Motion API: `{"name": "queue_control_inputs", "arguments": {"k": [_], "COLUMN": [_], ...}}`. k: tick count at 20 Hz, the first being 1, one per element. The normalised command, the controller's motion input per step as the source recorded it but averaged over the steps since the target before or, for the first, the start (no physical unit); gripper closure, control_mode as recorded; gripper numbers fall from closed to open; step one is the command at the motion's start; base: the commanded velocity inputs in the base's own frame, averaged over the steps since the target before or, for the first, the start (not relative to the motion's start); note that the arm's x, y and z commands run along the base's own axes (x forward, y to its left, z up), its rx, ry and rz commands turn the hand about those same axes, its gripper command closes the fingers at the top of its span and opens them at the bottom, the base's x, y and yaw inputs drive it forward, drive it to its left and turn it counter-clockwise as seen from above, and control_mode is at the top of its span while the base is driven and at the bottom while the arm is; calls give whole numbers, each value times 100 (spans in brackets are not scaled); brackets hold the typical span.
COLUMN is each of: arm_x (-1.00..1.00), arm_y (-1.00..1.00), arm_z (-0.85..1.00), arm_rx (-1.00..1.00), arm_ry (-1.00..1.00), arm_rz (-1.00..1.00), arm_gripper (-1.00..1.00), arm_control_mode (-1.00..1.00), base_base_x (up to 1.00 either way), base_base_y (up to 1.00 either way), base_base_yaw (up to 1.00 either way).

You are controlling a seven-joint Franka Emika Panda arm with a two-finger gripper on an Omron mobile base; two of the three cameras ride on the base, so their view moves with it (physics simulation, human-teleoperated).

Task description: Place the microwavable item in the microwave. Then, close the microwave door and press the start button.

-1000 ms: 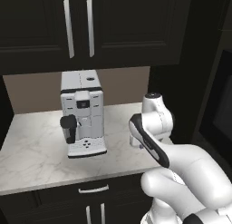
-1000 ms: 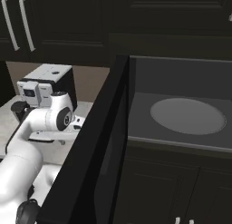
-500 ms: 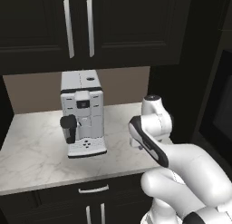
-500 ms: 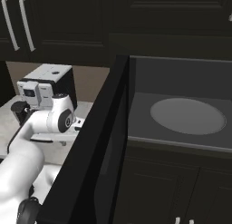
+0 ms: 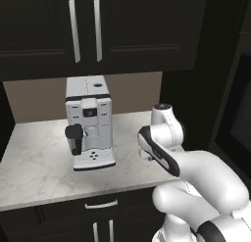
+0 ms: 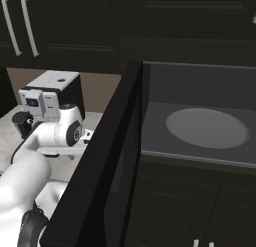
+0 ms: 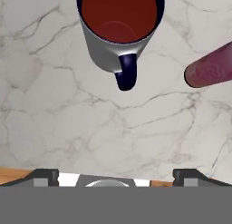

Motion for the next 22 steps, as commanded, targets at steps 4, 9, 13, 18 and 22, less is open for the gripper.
{"name": "queue_control_inputs", "arguments": {"k": [4, 9, 13, 18, 22], "arm_x": [18, 15, 10, 4, 1], "arm_y": [1, 0, 0, 0, 0], "arm_z": [-10, -17, -18, -18, -19], "arm_rx": [0, 0, 0, 0, 0], "arm_ry": [0, 0, 0, 0, 0], "arm_rz": [0, 0, 0, 0, 0], "arm_gripper": [-100, -100, -100, -100, -100], "arm_control_mode": [-100, -100, -100, -100, -100], "base_base_x": [0, 0, 0, 0, 0], "base_base_y": [0, 0, 0, 0, 0], "base_base_yaw": [0, 0, 0, 0, 0]}}
